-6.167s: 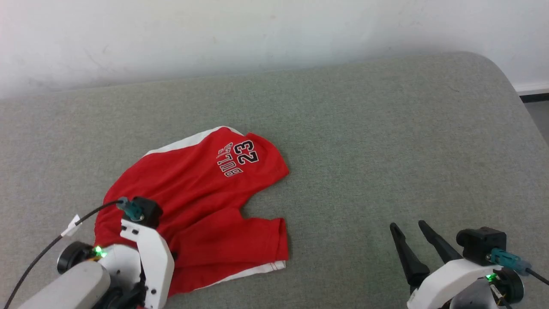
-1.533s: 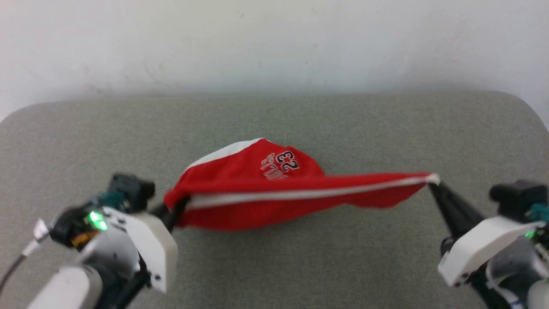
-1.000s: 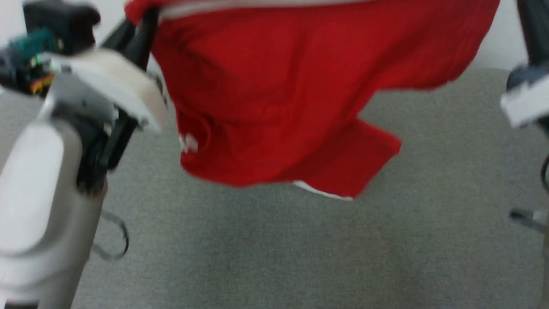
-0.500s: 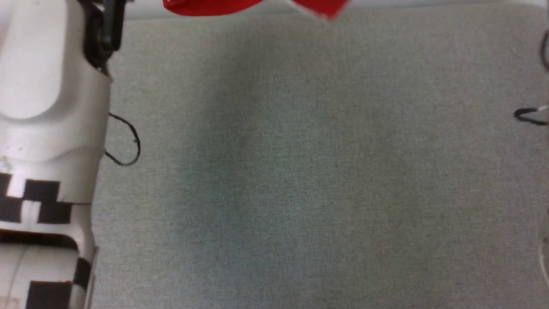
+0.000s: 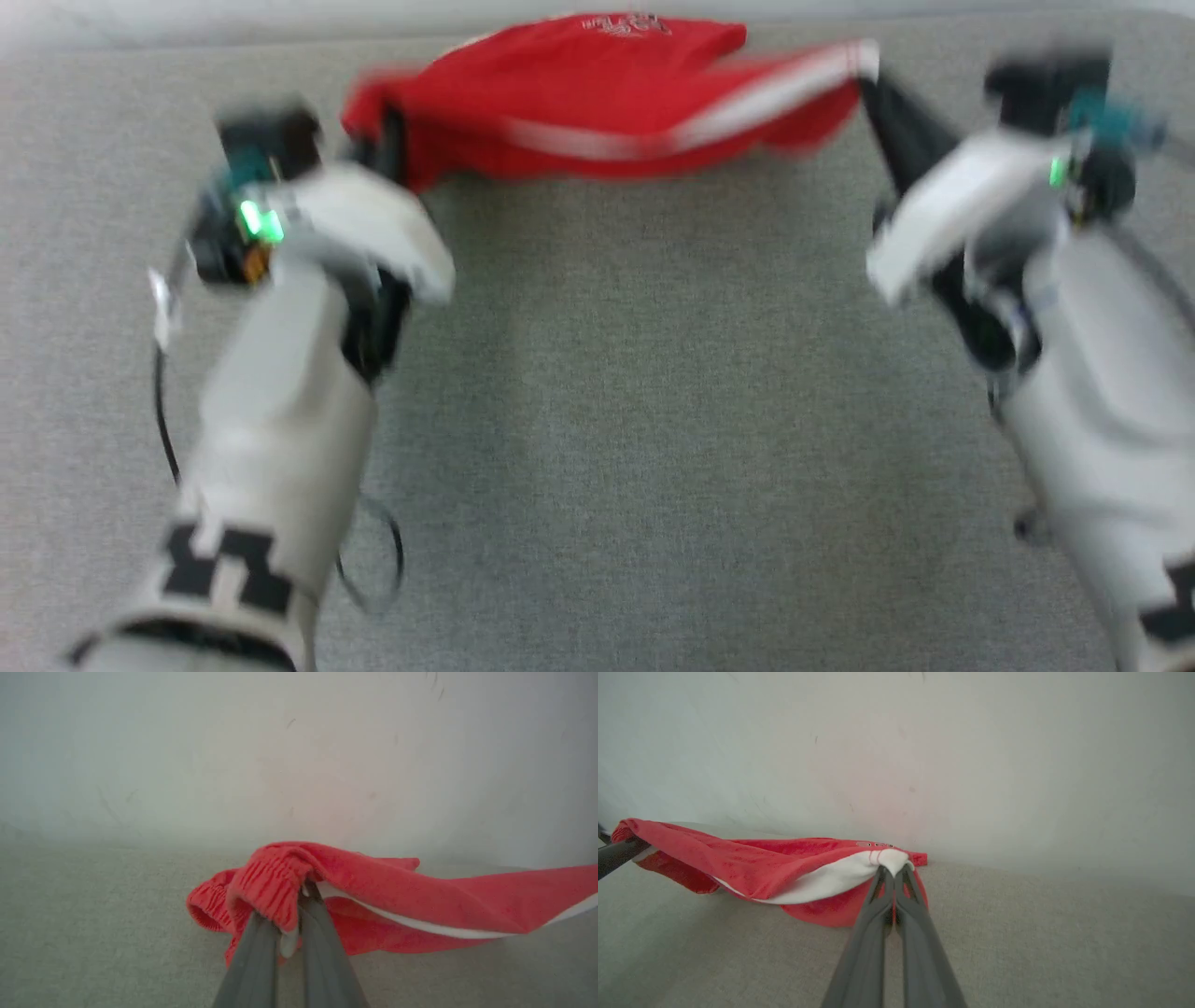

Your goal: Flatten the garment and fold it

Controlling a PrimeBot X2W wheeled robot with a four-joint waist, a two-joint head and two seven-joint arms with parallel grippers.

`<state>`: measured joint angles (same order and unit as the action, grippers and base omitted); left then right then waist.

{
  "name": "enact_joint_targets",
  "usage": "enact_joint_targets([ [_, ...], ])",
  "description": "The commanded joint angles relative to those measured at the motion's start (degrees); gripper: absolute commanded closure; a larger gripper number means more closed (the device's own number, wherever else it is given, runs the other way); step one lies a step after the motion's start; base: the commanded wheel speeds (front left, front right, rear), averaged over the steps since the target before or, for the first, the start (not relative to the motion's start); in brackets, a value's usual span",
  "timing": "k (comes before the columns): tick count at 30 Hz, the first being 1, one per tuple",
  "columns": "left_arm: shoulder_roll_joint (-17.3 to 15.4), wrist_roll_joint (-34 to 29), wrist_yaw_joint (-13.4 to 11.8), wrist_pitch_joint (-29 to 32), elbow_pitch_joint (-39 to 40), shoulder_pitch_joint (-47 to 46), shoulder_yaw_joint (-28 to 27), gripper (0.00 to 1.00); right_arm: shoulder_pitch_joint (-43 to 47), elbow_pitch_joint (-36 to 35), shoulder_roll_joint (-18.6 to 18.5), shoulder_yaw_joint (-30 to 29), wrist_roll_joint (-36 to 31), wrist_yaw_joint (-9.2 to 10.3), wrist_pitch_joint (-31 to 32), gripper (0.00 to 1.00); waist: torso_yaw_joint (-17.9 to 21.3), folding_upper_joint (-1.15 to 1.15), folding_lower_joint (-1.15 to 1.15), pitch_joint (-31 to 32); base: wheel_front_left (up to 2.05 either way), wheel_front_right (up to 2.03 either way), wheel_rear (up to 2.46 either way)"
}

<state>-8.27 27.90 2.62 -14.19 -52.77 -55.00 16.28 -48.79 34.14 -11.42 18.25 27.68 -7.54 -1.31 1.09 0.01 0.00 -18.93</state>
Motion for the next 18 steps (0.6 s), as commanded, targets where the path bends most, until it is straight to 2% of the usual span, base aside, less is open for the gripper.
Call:
enact_joint_targets([
  [1,0.4,0.4,0.6,-0.4,0.1,3.5,-0.1,1.00,3.3,-1.2,-1.1,0.6,0.7,0.05,-0.5,1.00,-0.5,-0.01,0.00,2.9,0.00,0.00,0.00],
  [6,0.8,0.8,1.5,-0.7,5.3,17.0,0.3,1.00,18.3,-10.3,-4.7,0.7,1.6,0.05,0.4,1.00,-0.3,-0.01,0.00,6.9,0.00,0.00,0.00],
  [9,0.2,0.5,0.7,-0.7,10.8,24.8,1.1,1.00,28.0,-18.8,-5.8,-2.2,0.3,0.05,2.9,1.00,-0.2,-0.01,0.00,8.9,0.00,0.00,0.00],
  [14,-2.5,0.3,-3.1,4.2,24.9,38.1,2.0,1.00,43.9,-35.3,-3.8,-9.1,-3.5,0.05,10.6,1.00,0.6,-0.01,0.00,11.8,0.00,0.00,0.00],
  [18,-5.5,0.7,-7.9,10.6,40.2,48.9,1.5,1.00,53.9,-47.1,-0.7,-13.0,-6.8,0.05,17.7,1.00,1.1,-0.01,0.00,13.5,0.00,0.00,0.00],
])
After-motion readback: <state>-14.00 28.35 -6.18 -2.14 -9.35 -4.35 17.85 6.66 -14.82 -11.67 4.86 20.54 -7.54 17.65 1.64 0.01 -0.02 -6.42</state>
